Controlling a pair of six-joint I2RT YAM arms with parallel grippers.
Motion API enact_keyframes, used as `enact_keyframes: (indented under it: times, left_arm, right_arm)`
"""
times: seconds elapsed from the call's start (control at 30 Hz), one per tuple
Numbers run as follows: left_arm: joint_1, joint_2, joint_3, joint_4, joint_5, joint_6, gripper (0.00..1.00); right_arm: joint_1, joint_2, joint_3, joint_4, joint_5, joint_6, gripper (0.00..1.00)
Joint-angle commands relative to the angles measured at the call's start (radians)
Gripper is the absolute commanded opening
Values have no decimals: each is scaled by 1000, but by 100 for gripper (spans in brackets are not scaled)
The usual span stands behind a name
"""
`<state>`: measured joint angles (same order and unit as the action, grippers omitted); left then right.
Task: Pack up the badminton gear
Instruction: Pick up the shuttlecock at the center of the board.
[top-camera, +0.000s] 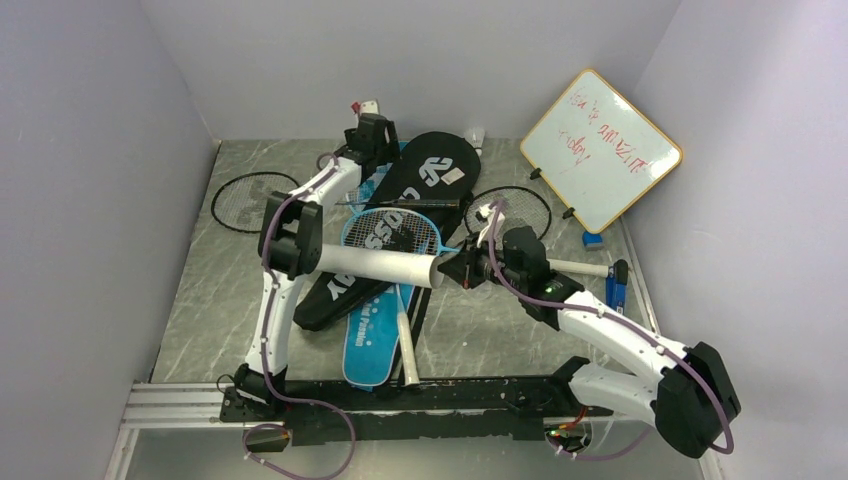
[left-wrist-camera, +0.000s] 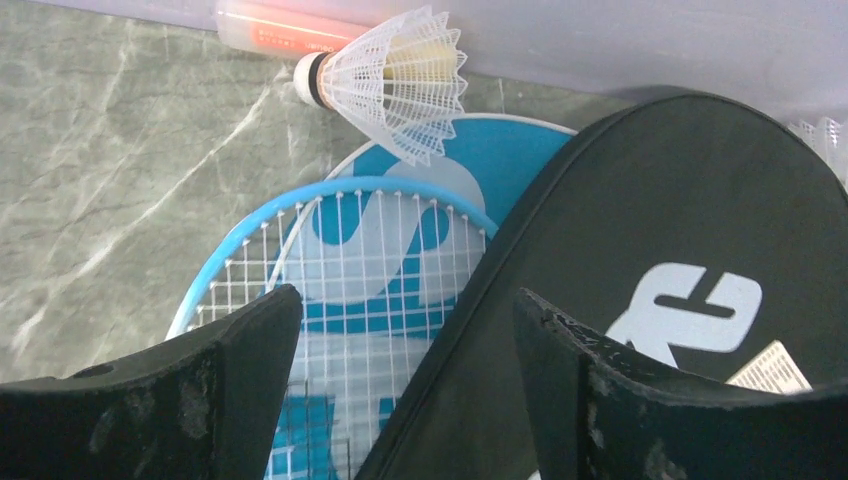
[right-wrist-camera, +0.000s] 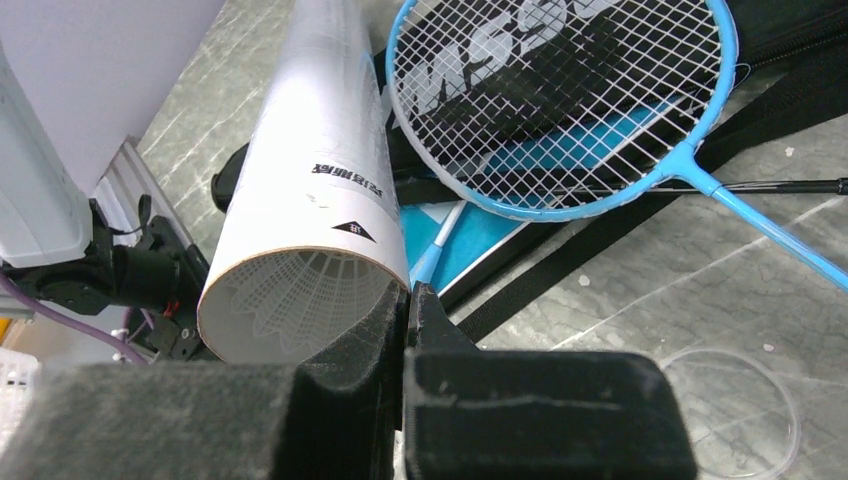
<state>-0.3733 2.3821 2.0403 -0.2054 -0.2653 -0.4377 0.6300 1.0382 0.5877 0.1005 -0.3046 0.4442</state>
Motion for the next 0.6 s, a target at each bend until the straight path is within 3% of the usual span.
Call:
enact_keyframes:
  times: [0.0,0.3,0.57]
  left_arm:
    - [7,48,56,159,-45,-9,82]
    - [24,140,63,342,-88,-95,81]
    - [32,296,244,345,-113,-123,77]
  right_arm:
    - [2,24,20,66,12,-41,0]
    - [0,98,35,108,20,-57,0]
    - [0,146,39,132,16,-51,0]
